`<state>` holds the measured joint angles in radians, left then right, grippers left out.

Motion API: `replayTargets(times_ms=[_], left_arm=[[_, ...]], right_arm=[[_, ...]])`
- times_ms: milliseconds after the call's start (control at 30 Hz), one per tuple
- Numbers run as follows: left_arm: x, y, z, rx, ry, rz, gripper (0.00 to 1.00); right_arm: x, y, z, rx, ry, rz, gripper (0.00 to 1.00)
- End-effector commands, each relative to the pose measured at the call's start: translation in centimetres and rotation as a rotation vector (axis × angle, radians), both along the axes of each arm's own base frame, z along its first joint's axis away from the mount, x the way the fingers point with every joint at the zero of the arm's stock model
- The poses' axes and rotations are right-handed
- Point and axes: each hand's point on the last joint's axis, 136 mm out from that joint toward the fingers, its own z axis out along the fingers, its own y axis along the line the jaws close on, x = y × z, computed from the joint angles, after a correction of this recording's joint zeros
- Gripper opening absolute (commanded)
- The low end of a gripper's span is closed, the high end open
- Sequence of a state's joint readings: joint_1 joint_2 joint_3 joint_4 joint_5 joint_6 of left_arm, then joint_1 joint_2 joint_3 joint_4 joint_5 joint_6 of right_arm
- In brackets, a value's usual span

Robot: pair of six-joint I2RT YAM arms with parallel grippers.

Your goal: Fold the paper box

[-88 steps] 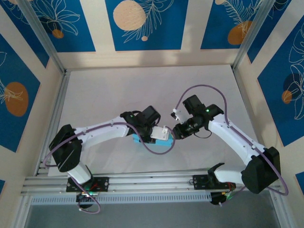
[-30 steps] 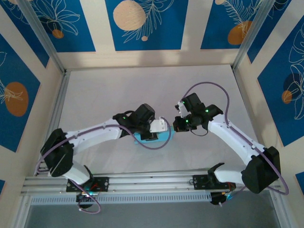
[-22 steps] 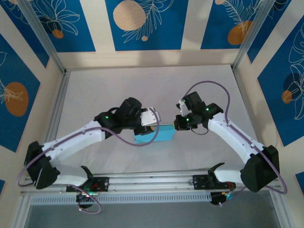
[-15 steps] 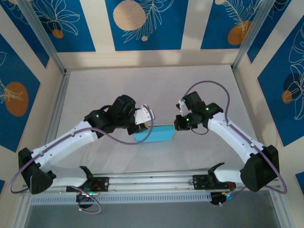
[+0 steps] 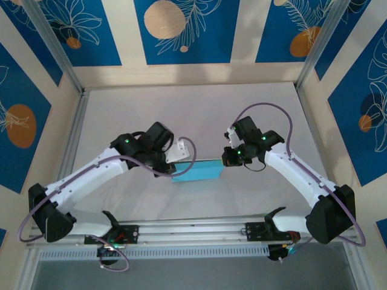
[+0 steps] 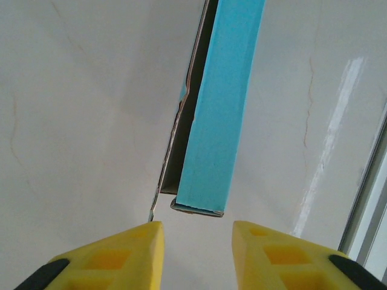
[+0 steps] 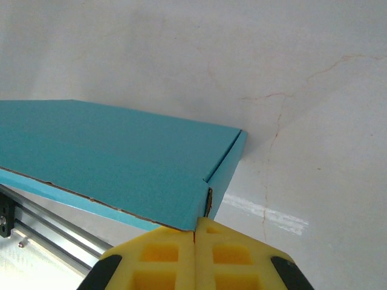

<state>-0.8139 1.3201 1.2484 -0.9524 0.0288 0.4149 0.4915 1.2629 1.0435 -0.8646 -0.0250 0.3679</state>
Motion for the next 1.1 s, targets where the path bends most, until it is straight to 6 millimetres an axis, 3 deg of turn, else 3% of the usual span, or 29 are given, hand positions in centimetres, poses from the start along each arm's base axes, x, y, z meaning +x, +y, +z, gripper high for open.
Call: replayTargets(times_ms=[0,333,567,767,933,1067], left_arm=[[-0.2,0.8,-1.0,0.039,0.045,0.02,0.31],[1.3,0.9,-2.2,0.069,0.031,0.047,0.19],[1.0,0.5,-2.6,0.057,0.069,0.05,0.0],[1.1,-0.3,-2.0,-0.026,0.143,0.142,0.0],[1.9,-0.2,-2.7,-0.051,0.198,0.308,0.0],[1.9,0.1,-3.0,-0.05,0.206,0.342,0.0]], right_arm=[[-0.6,0.0,0.0,-0.024,0.031,0.016,0.0],[-0.6,0.1,0.2,-0.027,0.033,0.015,0.0],[-0.6,0.4,0.2,-0.026,0.034,0.018,0.0],[-0.6,0.6,0.2,-0.036,0.038,0.003,0.0],[-0.5,0.9,0.3,-0.028,0.04,-0.021,0.0],[-0.5,0.9,0.1,-0.035,0.038,-0.029,0.0]])
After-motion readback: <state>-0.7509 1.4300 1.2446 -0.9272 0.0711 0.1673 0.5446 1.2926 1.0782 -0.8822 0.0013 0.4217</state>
